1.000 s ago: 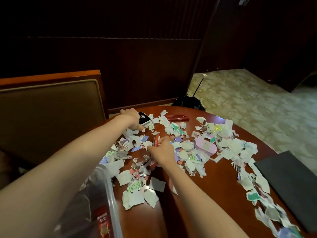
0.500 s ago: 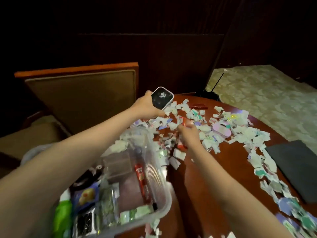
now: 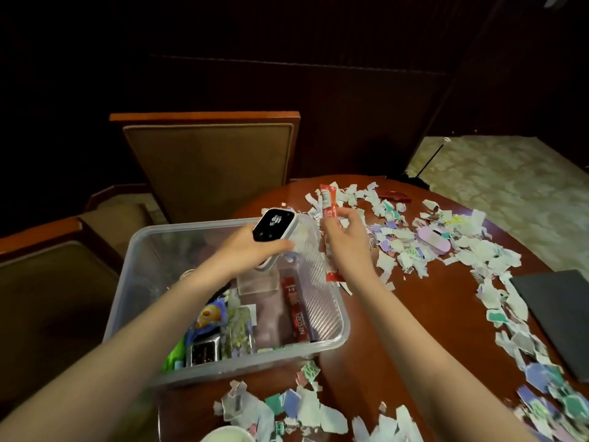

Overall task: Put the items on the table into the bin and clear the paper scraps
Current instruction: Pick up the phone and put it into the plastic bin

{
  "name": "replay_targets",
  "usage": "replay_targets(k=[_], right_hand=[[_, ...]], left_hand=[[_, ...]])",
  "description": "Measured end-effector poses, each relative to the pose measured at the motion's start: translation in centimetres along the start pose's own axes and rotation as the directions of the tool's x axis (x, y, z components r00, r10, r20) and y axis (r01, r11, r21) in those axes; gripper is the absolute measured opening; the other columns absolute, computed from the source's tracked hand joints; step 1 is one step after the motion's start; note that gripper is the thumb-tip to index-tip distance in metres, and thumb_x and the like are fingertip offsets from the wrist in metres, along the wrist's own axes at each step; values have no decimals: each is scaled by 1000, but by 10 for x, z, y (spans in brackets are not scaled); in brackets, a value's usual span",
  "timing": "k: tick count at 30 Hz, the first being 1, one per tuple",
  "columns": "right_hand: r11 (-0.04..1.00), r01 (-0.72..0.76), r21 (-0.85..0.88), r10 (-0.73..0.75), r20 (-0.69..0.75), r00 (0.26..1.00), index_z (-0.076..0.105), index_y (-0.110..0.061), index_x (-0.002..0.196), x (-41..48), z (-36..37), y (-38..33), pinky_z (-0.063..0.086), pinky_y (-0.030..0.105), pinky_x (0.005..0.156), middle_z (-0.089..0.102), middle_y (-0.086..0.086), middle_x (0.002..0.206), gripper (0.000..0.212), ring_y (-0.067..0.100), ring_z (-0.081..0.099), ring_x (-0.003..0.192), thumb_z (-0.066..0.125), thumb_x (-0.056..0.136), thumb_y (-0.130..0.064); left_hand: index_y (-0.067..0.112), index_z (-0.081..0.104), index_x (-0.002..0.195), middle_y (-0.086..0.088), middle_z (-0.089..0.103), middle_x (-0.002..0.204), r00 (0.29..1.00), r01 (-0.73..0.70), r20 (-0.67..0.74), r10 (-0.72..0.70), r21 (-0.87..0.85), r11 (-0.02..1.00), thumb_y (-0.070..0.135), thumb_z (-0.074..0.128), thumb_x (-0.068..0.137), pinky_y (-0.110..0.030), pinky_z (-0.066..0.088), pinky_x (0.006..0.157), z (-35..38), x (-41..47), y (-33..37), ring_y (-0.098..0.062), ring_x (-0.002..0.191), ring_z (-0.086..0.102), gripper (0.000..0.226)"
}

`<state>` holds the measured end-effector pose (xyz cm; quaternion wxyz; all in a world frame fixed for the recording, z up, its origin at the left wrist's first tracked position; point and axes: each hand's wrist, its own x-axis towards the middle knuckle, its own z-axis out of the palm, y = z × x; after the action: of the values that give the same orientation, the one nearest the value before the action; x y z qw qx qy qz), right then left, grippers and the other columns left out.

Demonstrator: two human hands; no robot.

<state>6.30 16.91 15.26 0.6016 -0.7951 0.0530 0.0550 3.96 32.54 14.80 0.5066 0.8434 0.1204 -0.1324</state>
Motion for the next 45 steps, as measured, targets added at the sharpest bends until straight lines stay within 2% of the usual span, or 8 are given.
replay_targets(k=[5, 11, 16, 21, 24, 31, 37, 45], right_hand=[[979, 70, -190, -35, 184, 982, 41, -14, 102, -10, 25, 10, 45, 21, 50, 57, 2, 80, 16, 12, 51, 56, 51, 91, -10], [897, 71, -436, 65, 289, 955, 22, -18, 140, -10, 57, 39, 50, 28, 56, 59, 18, 118, 54, 28, 61, 80, 47, 94, -4], [684, 148, -714, 179, 361, 915, 29, -17, 144, -1, 59, 50, 45, 30, 85, 54, 13, 130, 56, 29, 54, 115, 43, 92, 0], [523, 107, -845, 348, 327, 879, 8, -3, 149, 4, 66, 53, 42, 36, 98, 51, 21, 133, 69, 33, 49, 123, 45, 91, 2], [482, 115, -869, 392, 331, 858, 15, 2, 146, 8, 69, 56, 40, 34, 101, 48, 19, 135, 63, 31, 47, 126, 47, 92, 0], [434, 183, -882, 339, 348, 874, 45, 0, 132, 5, 68, 61, 40, 34, 101, 52, 16, 132, 38, 30, 49, 124, 43, 94, -2], [497, 214, -841, 224, 363, 905, 58, 3, 117, 5, 65, 52, 44, 33, 91, 60, 19, 121, 29, 32, 55, 114, 44, 94, -9], [670, 20, -742, 480, 454, 751, 53, 12, 113, 7, 68, 45, 54, 33, 57, 62, 23, 90, 25, 26, 60, 63, 43, 95, -1]], left_hand=[[21, 48, 74, -2, 56, 78, 993, 108, -63, -103, 80, 991, 28, 74, 73, -28, 41, 70, -4, -9, -30, -20, 78, 56, 27], [18, 59, 79, -4, 62, 76, 968, 244, -55, -245, -16, 970, 33, 73, 72, -26, 51, 61, -3, 0, -64, -19, 73, 60, 22], [11, 58, 95, -8, 65, 90, 958, 268, -98, -268, -16, 963, 34, 77, 67, -30, 46, 71, -5, 6, -73, -24, 86, 62, 41], [11, 59, 96, -6, 63, 88, 954, 268, -111, -279, -105, 958, 33, 80, 62, -26, 43, 62, -12, 9, -76, -19, 79, 60, 45], [14, 58, 88, -5, 63, 87, 956, 272, -99, -276, -48, 961, 34, 79, 62, -26, 44, 66, -11, 8, -77, -22, 83, 61, 39], [22, 55, 77, 0, 59, 77, 950, 226, 197, -242, 97, 969, 27, 75, 74, -22, 45, 64, 9, 1, -74, -15, 74, 58, 21], [20, 54, 86, -1, 57, 80, 890, 318, 367, -271, -71, 946, 23, 68, 83, -23, 44, 70, 21, -3, -77, -15, 75, 56, 15], [14, 57, 88, -2, 58, 77, 877, 392, 378, -297, -204, 897, 19, 67, 84, -22, 47, 62, 25, -1, -80, -14, 69, 57, 12]])
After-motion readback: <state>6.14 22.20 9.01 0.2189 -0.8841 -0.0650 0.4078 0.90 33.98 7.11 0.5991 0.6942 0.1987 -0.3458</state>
